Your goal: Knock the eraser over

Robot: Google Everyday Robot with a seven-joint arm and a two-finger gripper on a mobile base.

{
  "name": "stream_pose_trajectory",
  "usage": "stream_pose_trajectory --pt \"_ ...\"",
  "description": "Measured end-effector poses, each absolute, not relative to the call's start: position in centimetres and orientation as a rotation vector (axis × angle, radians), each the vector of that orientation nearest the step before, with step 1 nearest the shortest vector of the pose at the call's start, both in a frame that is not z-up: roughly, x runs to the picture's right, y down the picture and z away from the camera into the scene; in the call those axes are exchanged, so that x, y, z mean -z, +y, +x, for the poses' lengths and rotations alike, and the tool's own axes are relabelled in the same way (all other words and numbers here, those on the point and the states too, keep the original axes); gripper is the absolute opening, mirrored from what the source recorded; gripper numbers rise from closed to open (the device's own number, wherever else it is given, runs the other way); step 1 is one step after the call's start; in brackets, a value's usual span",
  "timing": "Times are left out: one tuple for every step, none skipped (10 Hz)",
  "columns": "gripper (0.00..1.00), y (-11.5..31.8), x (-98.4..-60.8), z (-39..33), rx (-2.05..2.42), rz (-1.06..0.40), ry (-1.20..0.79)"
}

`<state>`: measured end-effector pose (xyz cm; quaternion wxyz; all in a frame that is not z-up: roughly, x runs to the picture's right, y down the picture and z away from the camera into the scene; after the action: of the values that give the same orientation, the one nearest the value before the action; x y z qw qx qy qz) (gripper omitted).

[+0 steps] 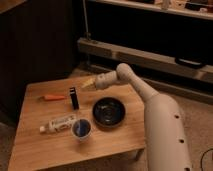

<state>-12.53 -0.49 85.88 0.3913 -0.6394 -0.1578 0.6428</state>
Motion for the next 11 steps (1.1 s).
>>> stream_pose_trajectory --pt "0.0 -0.3 -85.7 -12.8 -1.625 -1.63 -0.398" --pt "0.0 -0.2 -85.5 -13.3 -1.612 -1.637 -0.393" --pt "0.0 0.0 -85.1 -13.9 -1.597 -1.643 -0.39" --pt "0.0 0.3 -84.8 -14.2 -1.586 -1.645 -0.385" --pt "0.0 0.4 -84.3 -14.4 -1.579 -1.645 -0.383" --pt "0.0 0.7 -83.8 -15.0 -1.568 -1.642 -0.378" --pt "0.0 0.8 -83.7 -15.0 -1.575 -1.635 -0.375" --pt "0.0 0.9 -83.5 -14.6 -1.579 -1.634 -0.371" --pt "0.0 1.1 -83.3 -14.5 -1.582 -1.637 -0.371" --pt "0.0 1.2 -83.0 -15.0 -1.569 -1.648 -0.373" --pt "0.0 1.5 -82.5 -16.2 -1.529 -1.672 -0.366"
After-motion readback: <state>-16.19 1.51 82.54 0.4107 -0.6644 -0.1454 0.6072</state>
